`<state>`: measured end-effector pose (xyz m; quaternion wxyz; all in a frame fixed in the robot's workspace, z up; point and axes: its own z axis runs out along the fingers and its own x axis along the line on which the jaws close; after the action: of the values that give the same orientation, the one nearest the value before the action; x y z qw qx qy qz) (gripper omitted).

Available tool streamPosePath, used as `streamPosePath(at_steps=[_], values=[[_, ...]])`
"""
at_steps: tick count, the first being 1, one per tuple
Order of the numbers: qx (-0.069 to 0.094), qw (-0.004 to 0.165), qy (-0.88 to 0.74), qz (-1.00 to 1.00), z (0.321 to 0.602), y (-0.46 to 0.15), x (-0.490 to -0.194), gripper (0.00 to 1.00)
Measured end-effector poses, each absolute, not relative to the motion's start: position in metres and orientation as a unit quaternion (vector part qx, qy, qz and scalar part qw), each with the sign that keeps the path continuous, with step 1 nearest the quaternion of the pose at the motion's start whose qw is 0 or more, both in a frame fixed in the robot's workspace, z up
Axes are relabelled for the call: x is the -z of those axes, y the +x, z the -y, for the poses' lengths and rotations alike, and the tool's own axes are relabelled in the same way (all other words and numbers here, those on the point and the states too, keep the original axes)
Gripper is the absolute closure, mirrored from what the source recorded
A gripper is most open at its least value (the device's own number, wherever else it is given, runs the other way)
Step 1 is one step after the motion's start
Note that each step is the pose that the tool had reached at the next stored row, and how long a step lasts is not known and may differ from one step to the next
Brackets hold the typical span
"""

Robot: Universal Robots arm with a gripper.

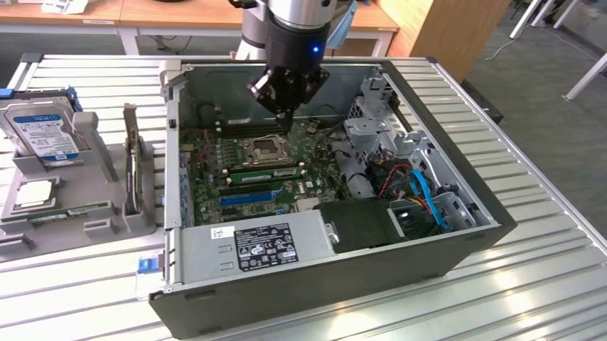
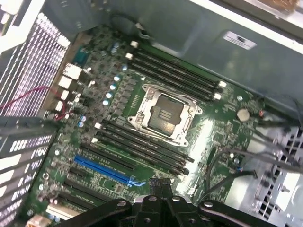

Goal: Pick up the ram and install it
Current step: 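Press down the ram until it locks into place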

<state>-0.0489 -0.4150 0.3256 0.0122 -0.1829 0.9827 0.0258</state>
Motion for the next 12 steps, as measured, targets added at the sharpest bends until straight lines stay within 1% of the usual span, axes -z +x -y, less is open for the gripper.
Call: streamPosePath(at_steps=[12], values=[[-0.024,0.015,-0.074,-0.997,0.415,-0.0489,-0.3247,0.9]])
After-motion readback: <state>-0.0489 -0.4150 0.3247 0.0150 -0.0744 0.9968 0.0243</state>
